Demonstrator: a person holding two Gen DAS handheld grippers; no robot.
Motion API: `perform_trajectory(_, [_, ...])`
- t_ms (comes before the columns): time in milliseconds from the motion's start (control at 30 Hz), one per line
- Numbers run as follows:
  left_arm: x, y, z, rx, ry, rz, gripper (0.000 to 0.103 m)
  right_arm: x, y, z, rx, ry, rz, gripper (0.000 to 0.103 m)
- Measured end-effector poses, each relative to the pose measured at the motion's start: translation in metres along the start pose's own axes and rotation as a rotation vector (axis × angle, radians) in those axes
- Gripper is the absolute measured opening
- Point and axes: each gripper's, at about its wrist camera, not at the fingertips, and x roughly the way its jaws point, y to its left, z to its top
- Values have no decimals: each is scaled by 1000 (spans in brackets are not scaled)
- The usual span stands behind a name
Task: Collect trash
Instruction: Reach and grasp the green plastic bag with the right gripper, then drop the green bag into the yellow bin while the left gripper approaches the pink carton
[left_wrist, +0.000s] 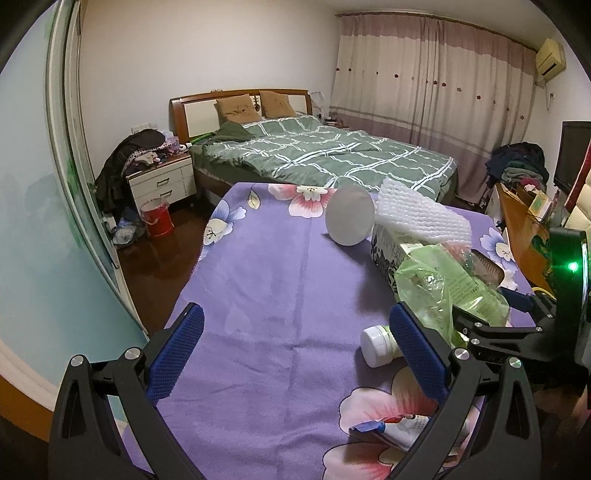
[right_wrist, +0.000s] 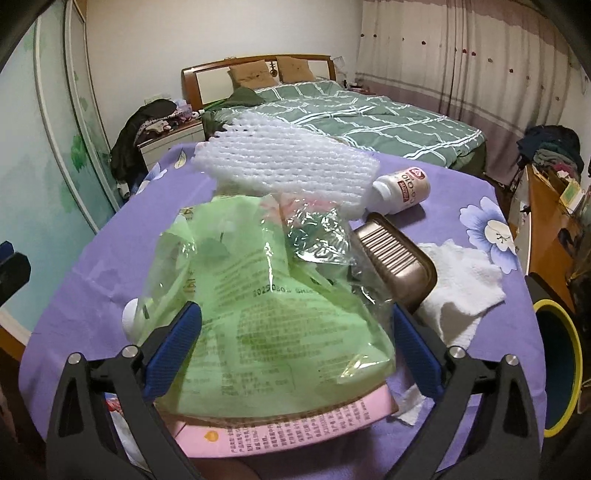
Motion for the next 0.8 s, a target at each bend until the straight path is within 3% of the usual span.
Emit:
perform_trajectory(300, [2,0,0,-7,12,-4,99,-3,2,0,-33,-23,-7,74])
perform_trajectory(467, [3,0,-2,-3,11,-6,99,-6,-1,1,-22,-28,-15,49])
perform_trajectory(567, [2,-2,-3,3,12,-8,99,-10,-9,2,10,-40,-8,40])
perform_trajectory(800, [3,-3,-4,7,16,-11,99,-35,-27,3,100,-97,56,31])
